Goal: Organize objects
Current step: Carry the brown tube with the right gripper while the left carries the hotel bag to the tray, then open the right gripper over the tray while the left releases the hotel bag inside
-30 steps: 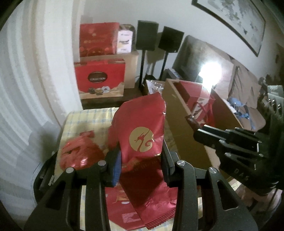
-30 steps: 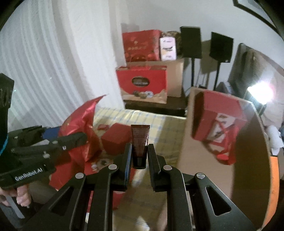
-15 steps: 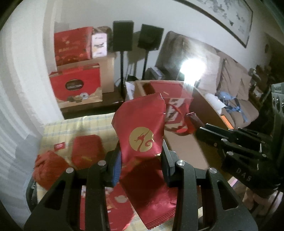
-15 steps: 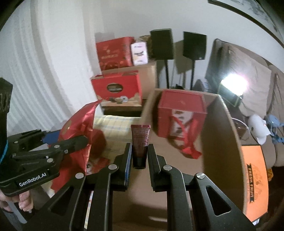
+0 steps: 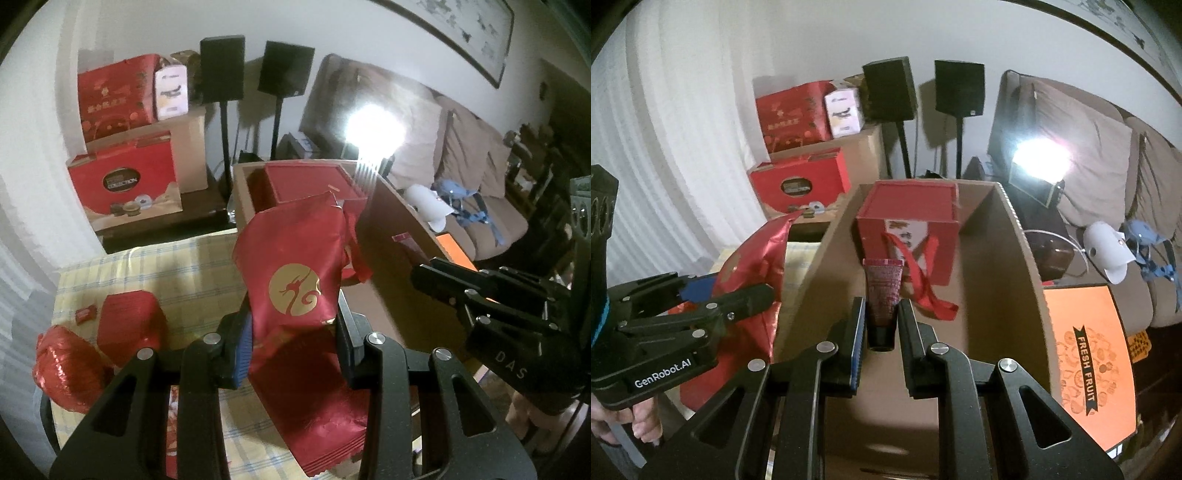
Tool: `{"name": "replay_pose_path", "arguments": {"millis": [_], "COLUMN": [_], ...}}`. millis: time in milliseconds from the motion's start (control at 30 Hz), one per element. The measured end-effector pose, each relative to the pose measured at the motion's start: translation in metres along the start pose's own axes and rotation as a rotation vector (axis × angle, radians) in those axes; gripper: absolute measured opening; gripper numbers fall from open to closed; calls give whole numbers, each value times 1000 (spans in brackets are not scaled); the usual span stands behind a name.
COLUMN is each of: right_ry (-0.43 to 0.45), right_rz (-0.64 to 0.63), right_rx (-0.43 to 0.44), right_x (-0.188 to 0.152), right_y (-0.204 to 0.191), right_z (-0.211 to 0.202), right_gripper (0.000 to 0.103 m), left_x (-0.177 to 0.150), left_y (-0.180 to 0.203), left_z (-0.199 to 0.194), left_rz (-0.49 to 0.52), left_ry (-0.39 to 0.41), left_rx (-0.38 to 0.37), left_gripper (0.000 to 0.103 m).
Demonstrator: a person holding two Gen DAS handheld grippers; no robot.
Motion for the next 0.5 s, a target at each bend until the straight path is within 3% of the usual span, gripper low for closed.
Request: {"name": "replay_pose_path", "arguments": {"millis": [500], "right_ry": [-35], "right_rz": [77], "right_rx": [-42], "right_x": [-16], "right_y": [50], "right_z": [3], "right_gripper": [17], "left_x": [-2], "left_y": [52], "left_z": [30], "left_rz": [58], "left_ry": [-57], "left_rx": [-41], "left_gripper": [35]}}
Point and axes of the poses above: each gripper's, at about its wrist camera, not at the fingertips, and z roughly the way its jaws point, y to its right, x to its top, the point moved 5 cm from there along z, roughly the way its jaws point, and after that the axes turned 12 degrees about x, right-handed, at the moved point
